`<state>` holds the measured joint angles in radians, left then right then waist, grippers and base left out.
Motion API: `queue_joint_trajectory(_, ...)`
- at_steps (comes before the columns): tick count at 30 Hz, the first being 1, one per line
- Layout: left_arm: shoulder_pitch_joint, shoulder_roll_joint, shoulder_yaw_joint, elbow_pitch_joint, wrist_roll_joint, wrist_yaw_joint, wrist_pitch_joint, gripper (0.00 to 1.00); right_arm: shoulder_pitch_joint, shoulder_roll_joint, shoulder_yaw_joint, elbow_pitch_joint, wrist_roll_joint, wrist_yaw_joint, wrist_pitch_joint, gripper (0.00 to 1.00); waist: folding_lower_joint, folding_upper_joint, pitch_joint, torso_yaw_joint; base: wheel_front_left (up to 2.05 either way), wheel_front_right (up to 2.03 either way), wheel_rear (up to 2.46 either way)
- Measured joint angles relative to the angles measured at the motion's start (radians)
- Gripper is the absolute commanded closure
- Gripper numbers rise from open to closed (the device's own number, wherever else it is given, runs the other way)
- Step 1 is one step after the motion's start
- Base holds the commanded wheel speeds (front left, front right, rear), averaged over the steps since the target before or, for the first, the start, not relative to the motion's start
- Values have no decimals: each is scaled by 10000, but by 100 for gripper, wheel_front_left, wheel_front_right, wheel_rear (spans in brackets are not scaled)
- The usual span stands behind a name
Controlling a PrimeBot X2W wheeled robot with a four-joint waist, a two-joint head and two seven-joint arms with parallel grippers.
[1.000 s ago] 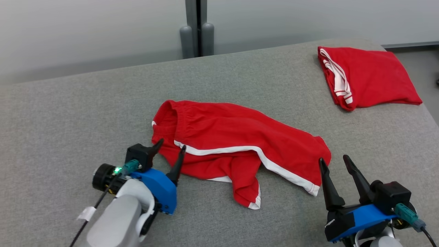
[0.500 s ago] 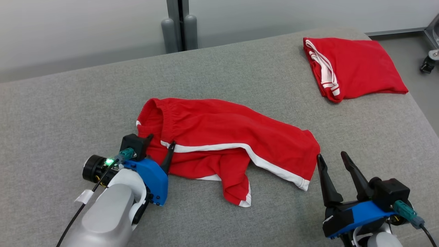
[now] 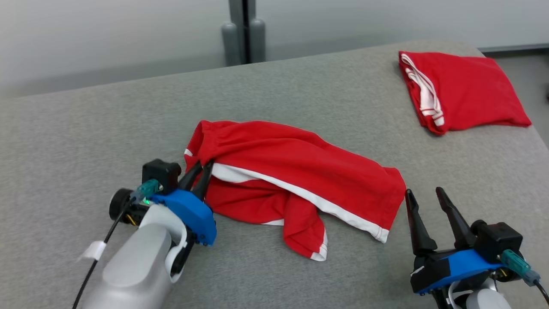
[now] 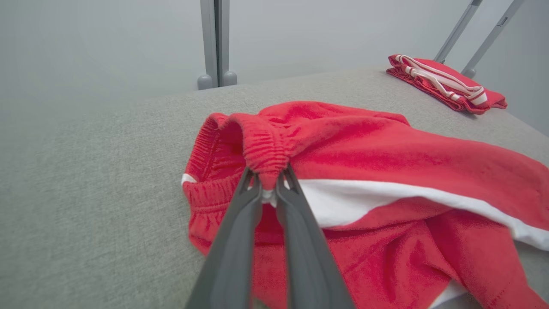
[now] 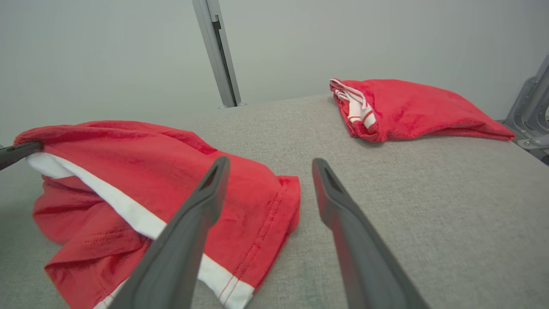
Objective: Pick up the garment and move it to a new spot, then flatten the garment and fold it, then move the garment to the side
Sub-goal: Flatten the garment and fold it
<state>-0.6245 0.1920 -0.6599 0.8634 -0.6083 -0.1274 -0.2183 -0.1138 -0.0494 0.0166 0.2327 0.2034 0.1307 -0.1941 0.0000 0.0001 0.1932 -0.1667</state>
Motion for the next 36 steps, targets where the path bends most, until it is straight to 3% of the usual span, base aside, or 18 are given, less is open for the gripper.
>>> queue_joint_trajectory(4,820,157,50,-700,-207,228,96,100,130,0,-174,-84,-84,0,90,0,-1,-2,-183,545,0,0,0)
queue_joint_trajectory(10,2312,543,151,-2209,-476,1066,516,100,177,-2,-213,-232,-134,-2,253,0,-1,-1,-358,1335,0,0,0)
queue_joint_trajectory(14,3202,677,259,-3275,-675,1599,736,100,225,4,-222,-295,-165,0,347,0,-2,-2,-436,1710,0,0,0)
queue_joint_trajectory(18,3706,752,274,-3841,-817,1837,876,100,259,0,-272,-322,-186,-2,407,0,-1,-2,-475,1897,0,0,0)
queue_joint_trajectory(19,3827,759,280,-3948,-863,1908,890,56,259,0,-265,-343,-194,-2,435,0,-2,-2,-495,1942,0,0,0)
queue_joint_trajectory(20,3918,767,303,-4031,-880,1977,874,0,258,2,-251,-359,-194,0,445,0,-1,-1,-516,1971,0,0,0)
queue_joint_trajectory(30,4318,959,732,-4265,-926,2169,-63,0,383,2,-424,-466,-263,0,535,0,-1,-2,-938,2059,0,0,0)
queue_joint_trajectory(36,4438,1306,1488,-4686,-217,2196,-407,0,602,2,-794,-504,-337,0,533,0,-1,-2,-1309,2077,0,0,0)
